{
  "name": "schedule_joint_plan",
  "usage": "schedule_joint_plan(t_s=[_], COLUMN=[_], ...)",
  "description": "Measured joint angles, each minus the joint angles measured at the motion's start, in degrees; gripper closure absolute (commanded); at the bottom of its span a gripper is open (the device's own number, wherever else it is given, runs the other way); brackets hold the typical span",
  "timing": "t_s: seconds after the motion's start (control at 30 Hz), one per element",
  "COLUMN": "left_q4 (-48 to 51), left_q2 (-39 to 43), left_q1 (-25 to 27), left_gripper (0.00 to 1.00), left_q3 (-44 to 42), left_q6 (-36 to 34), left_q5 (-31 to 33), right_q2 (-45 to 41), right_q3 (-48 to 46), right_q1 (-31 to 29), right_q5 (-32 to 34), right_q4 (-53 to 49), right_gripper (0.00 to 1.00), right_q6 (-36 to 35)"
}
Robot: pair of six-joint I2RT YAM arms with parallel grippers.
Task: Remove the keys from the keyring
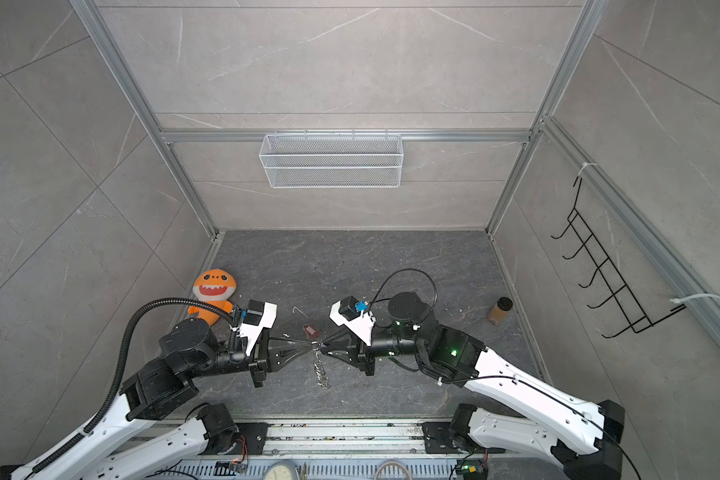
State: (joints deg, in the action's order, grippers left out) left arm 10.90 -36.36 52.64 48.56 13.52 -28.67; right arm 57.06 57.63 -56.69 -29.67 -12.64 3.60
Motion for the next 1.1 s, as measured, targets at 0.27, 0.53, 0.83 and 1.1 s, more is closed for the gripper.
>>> schedule_joint_plan(t_s=[0.27,0.53,0.83,1.1], left_q4=[-1.73,-3.93,-6.67,-7.37], left_q2=[0.07,1.18,1.88,1.57], left_q1=[0.0,0.04,0.09,0.09], left_gripper=[1.0,1.0,1.0,1.0], left_q3=[-0.87,-2.75,-5.07,-6.12], left_q6=[1.03,2.38,3.39,3.48], left_q5=[0.57,2.95,3.63,2.71], right_q2=[0.0,-0.22,0.33,2.32], right_q3=[0.0,0.0,-0.63,-0.74], right_q1=[-1.99,-4.79,-6.75,-7.06], right_q5=[3.48,9.9,11.8,10.21], right_q4=[-0.44,-1.29,-1.18,-1.22], right_gripper=[1.0,1.0,1.0,1.0], right_q6=[-0.72,-2.27,-3.65,-4.92])
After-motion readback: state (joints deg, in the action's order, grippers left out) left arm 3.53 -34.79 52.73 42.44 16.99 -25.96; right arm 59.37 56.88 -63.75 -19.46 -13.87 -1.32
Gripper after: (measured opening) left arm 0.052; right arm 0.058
